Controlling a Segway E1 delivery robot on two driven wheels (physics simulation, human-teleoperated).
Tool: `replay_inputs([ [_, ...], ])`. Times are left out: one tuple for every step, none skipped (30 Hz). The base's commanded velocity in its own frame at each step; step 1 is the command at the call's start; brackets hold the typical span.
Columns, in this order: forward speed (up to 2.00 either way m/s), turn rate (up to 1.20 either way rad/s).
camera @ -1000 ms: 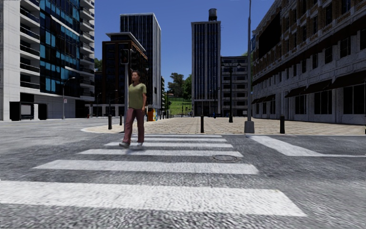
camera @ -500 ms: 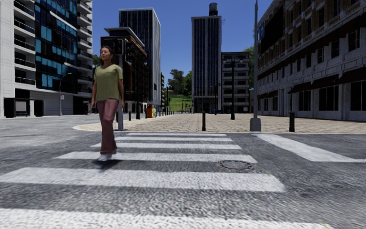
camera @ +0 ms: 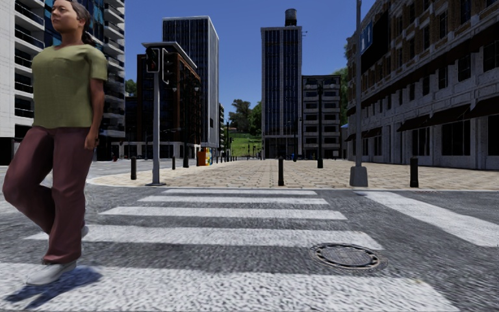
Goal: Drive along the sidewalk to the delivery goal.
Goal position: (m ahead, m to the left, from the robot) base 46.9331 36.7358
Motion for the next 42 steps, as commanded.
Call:
replay_inputs([
  [1.4,0.0],
  [1.4,0.0],
  [1.4,0.0],
  [1.4,0.0],
  [1.4,0.0],
  [1.4,0.0],
  [1.41,0.0],
  [1.41,0.0],
  [1.41,0.0],
  [1.41,0.0],
  [1.41,0.0],
  [1.41,0.0],
  [1.41,0.0],
  [1.41,0.0],
  [1.41,0.0],
  [2.0,0.0],
  [2.0,0.0],
  [2.0,0.0],
  [2.0,0.0],
  [2.0,0.0],
  [2.0,0.0],
  [2.0,0.0],
  [2.0,0.0],
  [2.0,0.0],
  [2.0,0.0],
  [2.0,0.0],
  [2.0,0.0],
  [2.0,0.0],
  [2.0,0.0],
  [2.0,0.0],
  [2.0,0.0],
  [2.0,0.0],
  [2.0,0.0],
  [2.0,0.0],
  [2.0,0.0],
  [2.0,0.0],
  [2.0,0.0],
  [2.0,0.0],
  [2.0,0.0],
  [2.0,0.0],
  [2.0,0.0],
  [2.0,0.0],
])
